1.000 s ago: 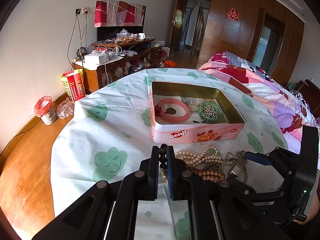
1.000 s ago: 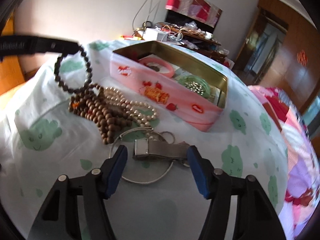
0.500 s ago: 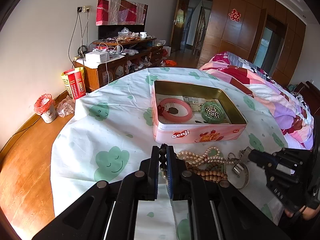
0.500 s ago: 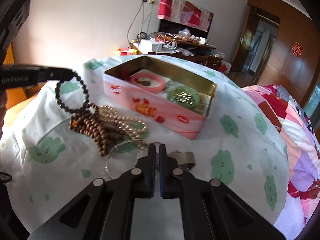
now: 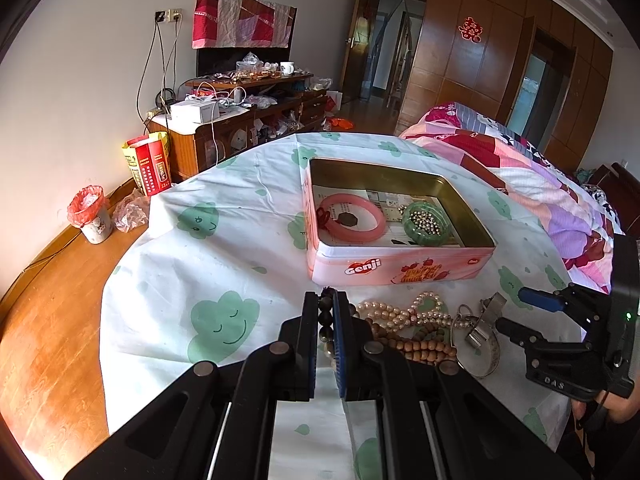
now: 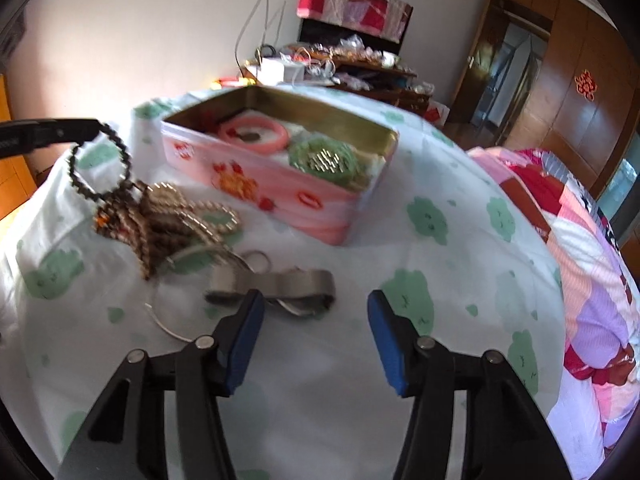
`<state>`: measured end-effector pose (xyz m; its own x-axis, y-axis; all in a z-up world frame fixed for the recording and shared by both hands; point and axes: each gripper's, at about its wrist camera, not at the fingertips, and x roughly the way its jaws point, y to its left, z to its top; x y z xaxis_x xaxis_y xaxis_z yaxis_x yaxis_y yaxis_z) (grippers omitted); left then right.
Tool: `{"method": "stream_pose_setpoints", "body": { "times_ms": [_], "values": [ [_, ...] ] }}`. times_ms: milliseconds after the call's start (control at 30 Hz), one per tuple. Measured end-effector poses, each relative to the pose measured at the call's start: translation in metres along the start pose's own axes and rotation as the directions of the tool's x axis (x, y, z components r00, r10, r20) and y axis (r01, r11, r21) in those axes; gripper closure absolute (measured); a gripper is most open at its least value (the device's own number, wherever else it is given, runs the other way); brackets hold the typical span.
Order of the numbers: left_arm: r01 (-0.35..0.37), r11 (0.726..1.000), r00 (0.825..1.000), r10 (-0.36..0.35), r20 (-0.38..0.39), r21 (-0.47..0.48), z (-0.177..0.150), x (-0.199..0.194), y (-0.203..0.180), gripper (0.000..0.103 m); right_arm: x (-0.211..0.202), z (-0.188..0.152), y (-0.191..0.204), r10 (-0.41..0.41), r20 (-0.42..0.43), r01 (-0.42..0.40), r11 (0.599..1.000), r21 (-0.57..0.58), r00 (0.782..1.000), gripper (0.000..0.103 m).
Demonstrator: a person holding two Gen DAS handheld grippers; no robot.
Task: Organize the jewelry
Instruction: 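Grasp the silver key clip beside the silver bangle with the right gripper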
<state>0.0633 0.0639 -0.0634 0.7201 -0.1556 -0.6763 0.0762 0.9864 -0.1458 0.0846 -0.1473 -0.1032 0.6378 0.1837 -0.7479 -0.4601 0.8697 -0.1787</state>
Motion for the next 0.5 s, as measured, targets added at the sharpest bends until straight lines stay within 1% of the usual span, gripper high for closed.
{"method": "stream_pose_setpoints", "body": {
  "times_ms": [200, 267, 333, 433, 500],
  "values": [
    [0.003, 1.0, 1.0, -0.002, -0.006, 0.003, -0.003, 0.003, 0.0, 0.097, 0.007, 0.004, -0.009, 0.012, -0.021, -0.011, 1.0, 0.011, 1.0, 0.05],
    [0.002, 1.0, 1.0, -0.002, -0.005, 0.0, -0.003, 0.003, 0.0, 0.097, 0.003, 0.007, -0.008, 0.022, -0.006, -0.022, 1.0, 0.016, 1.0, 0.05],
    [0.002, 1.0, 1.0, -0.002, -0.006, -0.002, -0.003, 0.004, 0.0, 0.097, -0.002, 0.01, -0.009, 0.045, 0.001, -0.045, 0.998, 0.044, 0.999, 0.05],
    [0.005, 1.0, 1.0, -0.005, -0.007, -0.001, -0.003, 0.004, -0.001, 0.097, -0.005, 0.012, -0.008, 0.03, -0.005, -0.03, 0.994, 0.101, 1.0, 0.049],
    [0.006, 1.0, 1.0, -0.006, -0.009, 0.001, -0.003, 0.004, -0.002, 0.097, -0.004, 0.013, -0.004, 0.058, -0.011, -0.056, 0.987, 0.149, 0.998, 0.048]
  ]
}}
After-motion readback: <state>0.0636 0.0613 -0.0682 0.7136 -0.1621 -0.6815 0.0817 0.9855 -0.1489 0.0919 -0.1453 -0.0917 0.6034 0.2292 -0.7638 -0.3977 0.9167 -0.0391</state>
